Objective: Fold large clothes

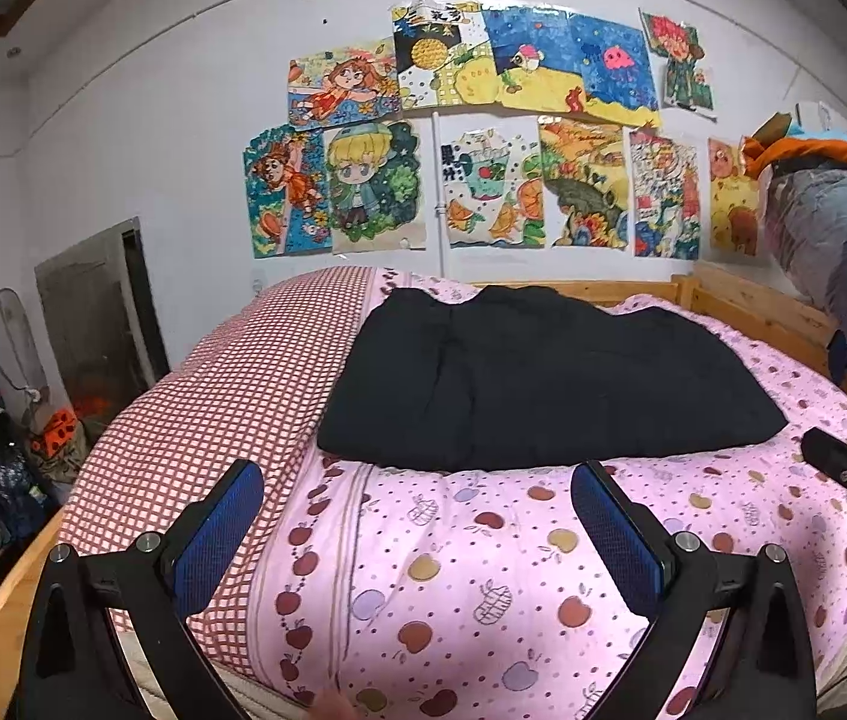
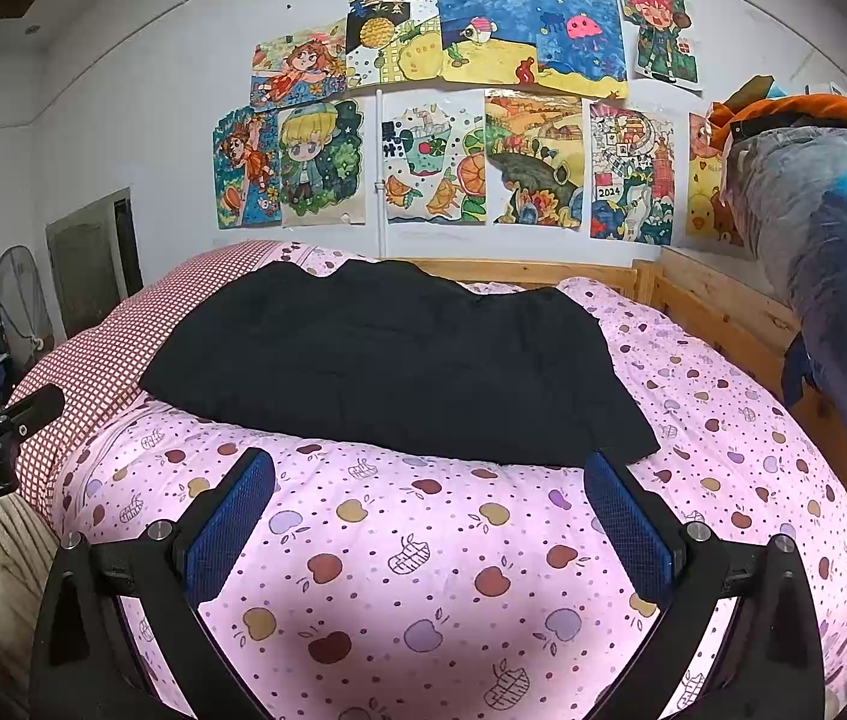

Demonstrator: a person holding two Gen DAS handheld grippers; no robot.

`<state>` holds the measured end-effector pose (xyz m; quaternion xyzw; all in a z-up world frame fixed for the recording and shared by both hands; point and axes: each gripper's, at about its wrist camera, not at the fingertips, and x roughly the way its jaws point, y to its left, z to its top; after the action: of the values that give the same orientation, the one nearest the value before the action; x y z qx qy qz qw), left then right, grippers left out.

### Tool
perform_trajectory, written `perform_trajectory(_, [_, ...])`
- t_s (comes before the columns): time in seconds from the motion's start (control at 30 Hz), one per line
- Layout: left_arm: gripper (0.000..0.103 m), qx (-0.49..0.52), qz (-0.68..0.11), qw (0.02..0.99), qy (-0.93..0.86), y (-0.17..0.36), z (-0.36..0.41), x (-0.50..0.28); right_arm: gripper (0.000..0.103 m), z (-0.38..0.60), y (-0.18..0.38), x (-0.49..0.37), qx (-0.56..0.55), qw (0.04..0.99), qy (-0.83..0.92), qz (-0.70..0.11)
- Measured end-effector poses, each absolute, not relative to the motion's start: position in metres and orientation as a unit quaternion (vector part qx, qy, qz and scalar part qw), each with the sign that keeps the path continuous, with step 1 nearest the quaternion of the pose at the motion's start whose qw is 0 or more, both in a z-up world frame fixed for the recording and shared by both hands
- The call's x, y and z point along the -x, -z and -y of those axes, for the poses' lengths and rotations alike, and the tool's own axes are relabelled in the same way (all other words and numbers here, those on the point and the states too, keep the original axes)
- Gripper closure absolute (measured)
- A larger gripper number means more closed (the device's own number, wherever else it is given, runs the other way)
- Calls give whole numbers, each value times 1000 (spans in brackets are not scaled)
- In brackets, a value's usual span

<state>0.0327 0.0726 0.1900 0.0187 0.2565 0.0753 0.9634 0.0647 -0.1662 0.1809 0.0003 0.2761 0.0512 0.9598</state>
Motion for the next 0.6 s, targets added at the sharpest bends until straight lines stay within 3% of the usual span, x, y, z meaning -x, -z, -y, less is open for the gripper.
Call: perform_trajectory(0.6, [0,-30,-256,963,-79,-193,-70,-37,2,155,-176,-65,-4,958,-48,-282])
